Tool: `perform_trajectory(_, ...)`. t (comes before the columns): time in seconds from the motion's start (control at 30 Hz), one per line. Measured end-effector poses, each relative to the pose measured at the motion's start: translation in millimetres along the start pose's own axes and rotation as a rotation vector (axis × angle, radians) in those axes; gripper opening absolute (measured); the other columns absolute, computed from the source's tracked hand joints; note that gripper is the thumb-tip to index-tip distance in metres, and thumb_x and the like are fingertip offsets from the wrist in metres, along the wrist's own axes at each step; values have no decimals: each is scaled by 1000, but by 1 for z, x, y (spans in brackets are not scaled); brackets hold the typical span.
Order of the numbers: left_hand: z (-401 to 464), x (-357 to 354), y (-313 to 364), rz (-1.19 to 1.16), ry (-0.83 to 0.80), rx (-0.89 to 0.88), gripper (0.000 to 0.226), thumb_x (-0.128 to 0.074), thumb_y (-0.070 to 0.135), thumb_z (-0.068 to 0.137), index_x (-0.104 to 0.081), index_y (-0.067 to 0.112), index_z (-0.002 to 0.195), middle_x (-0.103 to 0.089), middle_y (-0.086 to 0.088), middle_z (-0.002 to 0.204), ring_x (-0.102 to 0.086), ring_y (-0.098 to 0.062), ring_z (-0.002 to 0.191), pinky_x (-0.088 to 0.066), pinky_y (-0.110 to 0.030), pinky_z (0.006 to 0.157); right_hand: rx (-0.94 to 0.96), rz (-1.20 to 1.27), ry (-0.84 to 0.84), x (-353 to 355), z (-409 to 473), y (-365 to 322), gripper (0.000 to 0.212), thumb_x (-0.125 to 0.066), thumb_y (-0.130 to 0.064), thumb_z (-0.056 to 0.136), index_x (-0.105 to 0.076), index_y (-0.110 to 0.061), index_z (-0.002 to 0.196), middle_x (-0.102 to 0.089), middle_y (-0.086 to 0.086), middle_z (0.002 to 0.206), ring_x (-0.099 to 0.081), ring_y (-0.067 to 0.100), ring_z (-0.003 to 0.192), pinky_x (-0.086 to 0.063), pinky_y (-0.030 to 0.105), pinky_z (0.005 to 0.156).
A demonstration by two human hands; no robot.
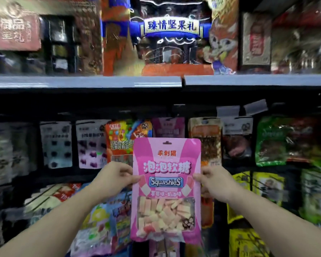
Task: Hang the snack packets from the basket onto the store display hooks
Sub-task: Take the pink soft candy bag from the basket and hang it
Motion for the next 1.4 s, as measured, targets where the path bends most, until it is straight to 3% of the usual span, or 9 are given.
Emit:
perform_trajectory(0.13,11,9,1,-2,10,-19,33,-70,35,84,-59,14,61,-39,4,42,-28,-9,39,-31,-20,46,9,-44,38,1,5,-15,26,-56,-21,94,-66,-3,79,-72,15,76,-63,21,57,-46,27,50)
perform_trajectory(0.27,35,11,12,-12,5,-60,27,-70,30,85,-66,8,70,-60,-6,59,-40,-6,38,-37,-20,42,-6,-63,136,11,14,-23,29,-56,-22,94,-62,1,78,-71,18,78,-61,24,58,-46,31,52)
perform_trajectory(0.4,59,5,32,-53,-8,-108,24,-64,24,90,-63,9,72,-51,2,51,-36,-3,30,-32,-15,34,4,-110,249,28,29,-28,29,-56,-24,93,-65,1,82,-71,15,80,-66,34,73,-56,47,70)
perform_trajectory(0.53,78,-1,43,-11,67,-98,26,-63,27,90,-61,13,69,-47,5,51,-33,-3,30,-29,-12,35,16,-165,270,39,53,-33,29,-55,-24,95,-64,-3,77,-65,7,73,-59,21,63,-54,38,63)
perform_trajectory(0.63,91,-8,46,-36,112,-65,28,-62,24,91,-59,20,63,-50,8,46,-38,-1,33,-31,-12,37,28,-155,260,47,74,-32,32,-55,-24,95,-64,4,83,-67,17,79,-56,21,62,-49,33,61)
perform_trajectory(0.83,119,-28,47,-81,170,-3,14,-58,24,93,-68,18,84,-65,7,70,-50,4,36,-32,-6,36,47,-179,220,55,114,-19,31,-53,-24,96,-60,1,79,-67,19,85,-56,25,67,-43,31,61)
perform_trajectory(1.03,139,-38,42,-75,225,12,13,-58,26,93,-68,23,85,-71,9,81,-64,0,69,-44,-13,51,72,-128,183,56,146,-8,30,-53,-25,96,-64,3,90,-70,16,90,-68,30,79,-55,39,70)
perform_trajectory(1.27,161,-38,34,-60,246,24,16,-60,26,93,-72,19,86,-74,4,81,-67,-6,72,-50,-18,58,88,-112,172,49,174,-3,31,-54,-27,94,-63,3,89,-71,16,87,-69,30,81,-58,50,75)
perform_trajectory(1.4,176,-43,22,1,228,67,23,-65,33,88,-73,14,79,-75,-4,79,-70,-22,78,-58,-42,73,84,-157,162,48,186,6,32,-54,-25,95,-63,6,88,-69,19,87,-64,27,71,-53,32,63)
Point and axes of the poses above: each hand's wrist, its own z-axis towards the middle knuckle, its own x-axis out of the back of the hand, y = z × x, the point moved 3 cm from there along z, towards the middle knuckle
